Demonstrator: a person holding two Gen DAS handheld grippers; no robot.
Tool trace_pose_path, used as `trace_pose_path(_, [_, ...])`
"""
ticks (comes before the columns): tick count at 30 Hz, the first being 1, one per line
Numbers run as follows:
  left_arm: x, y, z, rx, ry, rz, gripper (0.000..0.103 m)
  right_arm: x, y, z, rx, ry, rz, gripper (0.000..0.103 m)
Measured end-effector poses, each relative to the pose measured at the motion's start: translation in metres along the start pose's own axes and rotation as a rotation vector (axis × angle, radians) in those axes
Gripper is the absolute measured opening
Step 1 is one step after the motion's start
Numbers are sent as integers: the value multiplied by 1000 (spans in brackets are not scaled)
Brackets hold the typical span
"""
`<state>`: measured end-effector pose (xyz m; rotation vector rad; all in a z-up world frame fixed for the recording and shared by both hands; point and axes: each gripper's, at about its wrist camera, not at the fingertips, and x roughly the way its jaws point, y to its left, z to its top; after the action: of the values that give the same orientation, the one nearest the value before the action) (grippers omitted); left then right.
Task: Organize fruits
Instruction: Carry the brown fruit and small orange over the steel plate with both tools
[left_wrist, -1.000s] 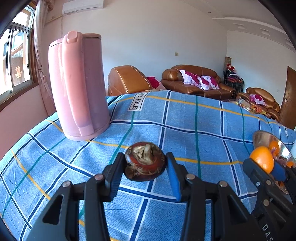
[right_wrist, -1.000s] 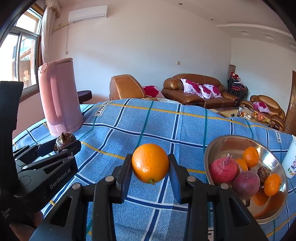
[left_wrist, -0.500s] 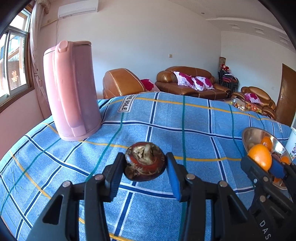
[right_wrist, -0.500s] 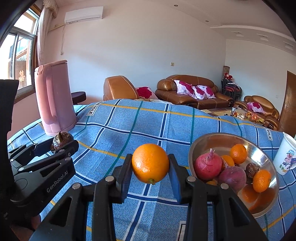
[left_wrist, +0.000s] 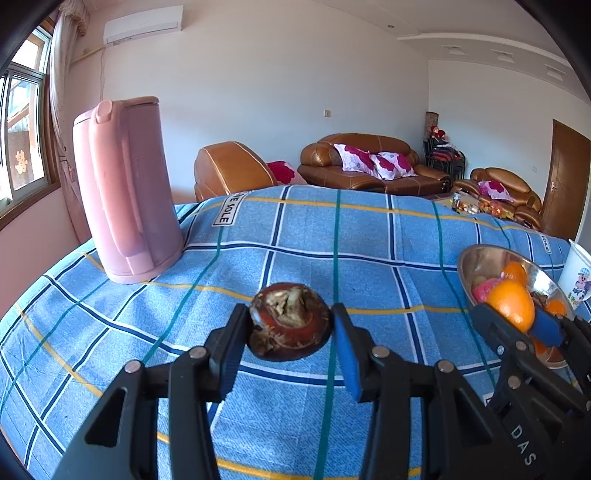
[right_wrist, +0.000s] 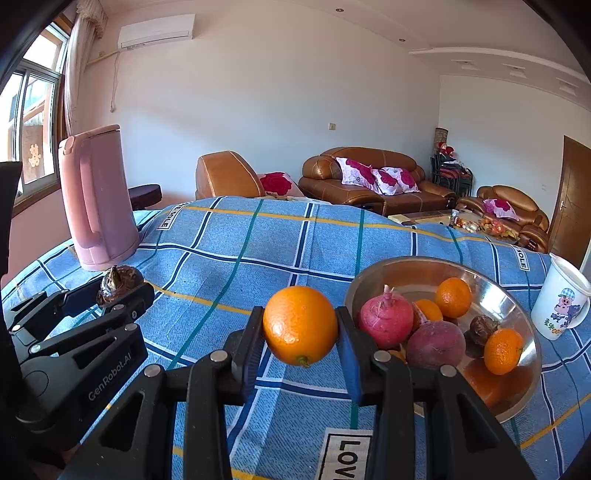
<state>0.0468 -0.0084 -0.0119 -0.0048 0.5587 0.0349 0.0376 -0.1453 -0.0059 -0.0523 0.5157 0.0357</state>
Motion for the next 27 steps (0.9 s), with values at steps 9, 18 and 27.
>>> trace_pose_path(9, [-9,-25,-4,29,-8,-30,47,-10,-19,-5,5,-3,-23,40])
trace_pose_path(18, [-19,-54,-8,71,-22,-55,47,-18,-46,-9,20,-4,-59,40])
trace_pose_path(27, [-24,-77,-11,83,-15,-84,47,-27,-70,-15,29,-6,-93,40])
